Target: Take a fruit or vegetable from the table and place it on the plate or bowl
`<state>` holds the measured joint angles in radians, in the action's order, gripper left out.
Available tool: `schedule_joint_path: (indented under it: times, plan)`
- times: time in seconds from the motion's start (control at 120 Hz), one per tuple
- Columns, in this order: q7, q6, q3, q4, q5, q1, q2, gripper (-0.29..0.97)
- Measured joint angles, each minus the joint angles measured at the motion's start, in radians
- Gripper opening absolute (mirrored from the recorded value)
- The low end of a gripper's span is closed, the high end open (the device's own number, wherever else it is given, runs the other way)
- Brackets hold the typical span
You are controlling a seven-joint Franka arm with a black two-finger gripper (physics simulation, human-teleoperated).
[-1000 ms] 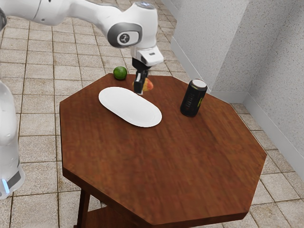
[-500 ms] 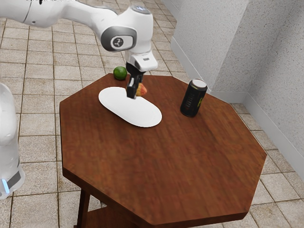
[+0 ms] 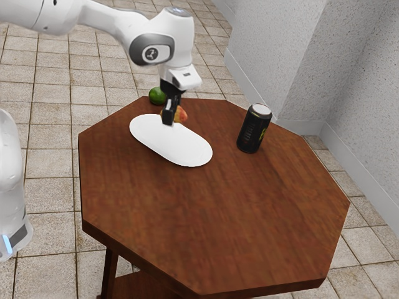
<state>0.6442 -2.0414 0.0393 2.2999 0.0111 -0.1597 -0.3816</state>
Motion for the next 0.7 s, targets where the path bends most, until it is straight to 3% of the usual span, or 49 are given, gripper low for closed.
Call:
schedule_joint_path:
  times: [0.425, 0.55, 0.7]
  plan:
    - [0.002, -0.022, 0.014, -0.009, 0.000, -0.010, 0.048, 0.16]
    - [0.004, -0.025, 0.015, -0.011, 0.003, -0.011, 0.053, 0.45]
    - [0.004, -0.028, 0.014, -0.011, 0.003, -0.011, 0.054, 0.60]
